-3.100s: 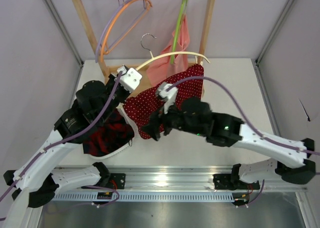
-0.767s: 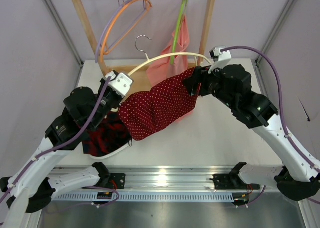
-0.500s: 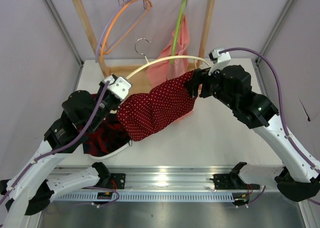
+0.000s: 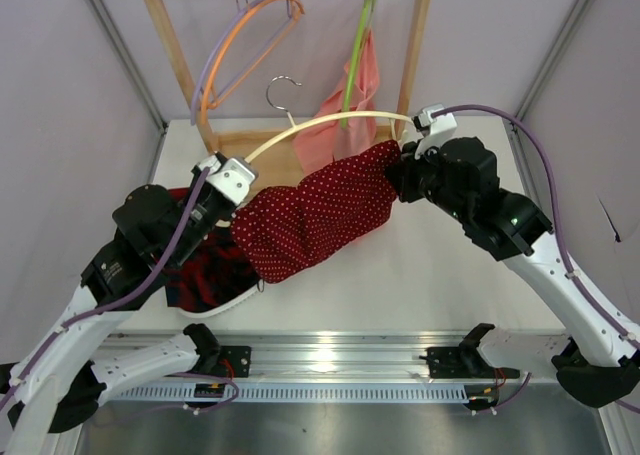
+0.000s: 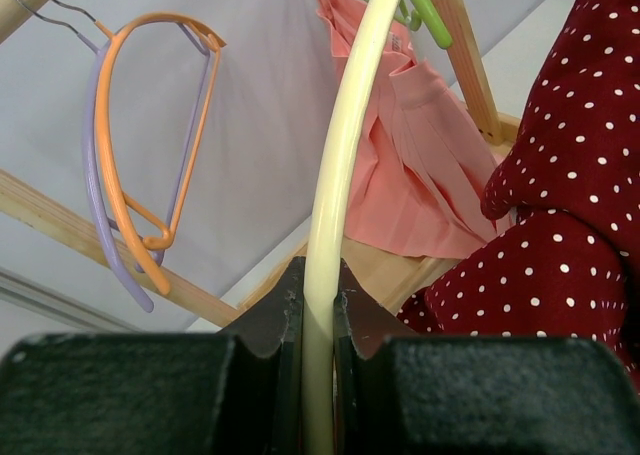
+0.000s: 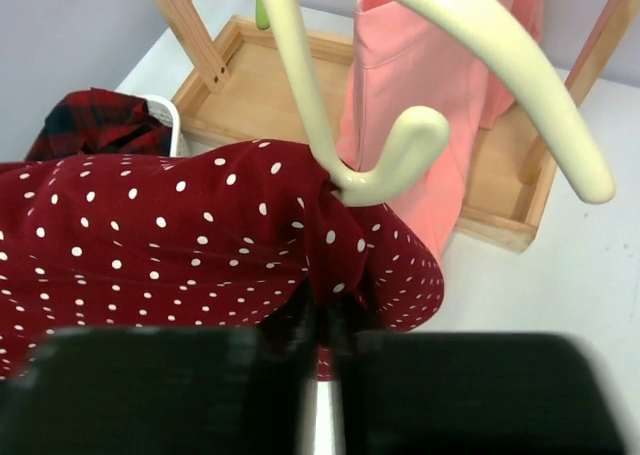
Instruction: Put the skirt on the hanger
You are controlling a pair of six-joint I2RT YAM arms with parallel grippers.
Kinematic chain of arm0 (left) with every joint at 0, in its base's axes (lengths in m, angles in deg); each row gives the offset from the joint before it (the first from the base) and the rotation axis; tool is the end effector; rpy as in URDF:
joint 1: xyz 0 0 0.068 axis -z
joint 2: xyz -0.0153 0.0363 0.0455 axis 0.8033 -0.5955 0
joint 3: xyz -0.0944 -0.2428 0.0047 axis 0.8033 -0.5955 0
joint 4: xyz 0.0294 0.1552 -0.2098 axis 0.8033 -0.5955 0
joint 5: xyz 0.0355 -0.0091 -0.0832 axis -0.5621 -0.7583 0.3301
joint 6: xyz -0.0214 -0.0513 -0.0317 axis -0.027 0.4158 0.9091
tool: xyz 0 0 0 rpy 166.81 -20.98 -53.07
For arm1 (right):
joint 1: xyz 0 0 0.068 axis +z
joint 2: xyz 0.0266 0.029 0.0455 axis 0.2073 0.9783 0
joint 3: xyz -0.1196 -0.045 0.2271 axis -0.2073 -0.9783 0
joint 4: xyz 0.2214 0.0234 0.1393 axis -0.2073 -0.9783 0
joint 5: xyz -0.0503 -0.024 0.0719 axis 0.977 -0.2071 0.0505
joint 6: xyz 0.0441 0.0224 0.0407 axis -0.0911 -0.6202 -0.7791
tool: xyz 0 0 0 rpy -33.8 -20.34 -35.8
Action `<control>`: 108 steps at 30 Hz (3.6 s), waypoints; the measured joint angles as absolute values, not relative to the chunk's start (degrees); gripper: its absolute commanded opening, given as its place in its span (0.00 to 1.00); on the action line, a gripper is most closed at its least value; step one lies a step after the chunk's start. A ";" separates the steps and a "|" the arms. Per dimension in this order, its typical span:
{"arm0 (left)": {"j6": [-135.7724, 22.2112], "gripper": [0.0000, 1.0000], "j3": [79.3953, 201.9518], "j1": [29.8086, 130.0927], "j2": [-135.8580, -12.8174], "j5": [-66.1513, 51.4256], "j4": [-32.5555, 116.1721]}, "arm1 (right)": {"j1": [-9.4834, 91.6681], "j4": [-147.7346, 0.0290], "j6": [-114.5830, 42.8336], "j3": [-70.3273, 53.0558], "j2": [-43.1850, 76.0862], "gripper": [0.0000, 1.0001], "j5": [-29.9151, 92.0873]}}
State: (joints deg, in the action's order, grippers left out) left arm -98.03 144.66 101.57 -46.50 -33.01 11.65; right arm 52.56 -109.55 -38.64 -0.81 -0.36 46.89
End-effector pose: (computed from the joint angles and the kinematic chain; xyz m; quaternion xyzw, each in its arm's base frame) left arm 0.1174 -0.1087 0.4707 0.3533 0.6089 -0.0076 0.7102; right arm 0.1880 0.1518 0.4414 -0.1738 0.7845 0.1994 0.5610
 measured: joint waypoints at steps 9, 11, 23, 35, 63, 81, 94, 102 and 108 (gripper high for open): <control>-98.88 0.00 144.66 101.57 -46.37 -32.71 11.24 | 47.10 -108.13 -37.84 -1.66 -2.28 0.00 46.54; -98.99 0.00 144.66 101.57 -46.28 -32.27 10.71 | 44.83 -108.13 -37.97 -1.66 -2.37 0.08 44.55; -100.22 0.00 144.66 101.57 -46.53 -37.38 9.01 | 43.10 -114.03 -41.22 6.34 -2.06 0.87 34.45; -101.92 0.00 143.97 101.57 -46.61 -39.42 9.49 | 50.69 -91.17 -71.19 -2.60 -1.98 0.96 32.40; -112.26 0.00 141.06 101.59 -34.11 -44.88 1.88 | 48.39 -92.37 -75.76 2.73 -5.02 0.99 53.47; -118.14 0.00 140.88 101.57 -40.14 -65.93 6.71 | 46.49 -100.04 -70.10 2.73 -2.22 0.99 56.31; -131.34 0.00 146.59 101.50 -59.95 -72.97 28.52 | 39.08 -101.55 -69.16 -5.18 -8.49 0.99 55.57; -137.99 0.00 159.46 99.41 -76.80 -75.22 38.51 | 33.90 -104.02 -67.80 -8.90 -10.33 0.99 51.74; -143.47 0.00 170.28 97.55 -86.76 -76.62 44.96 | 30.01 -106.40 -66.69 -10.34 -11.18 0.99 48.42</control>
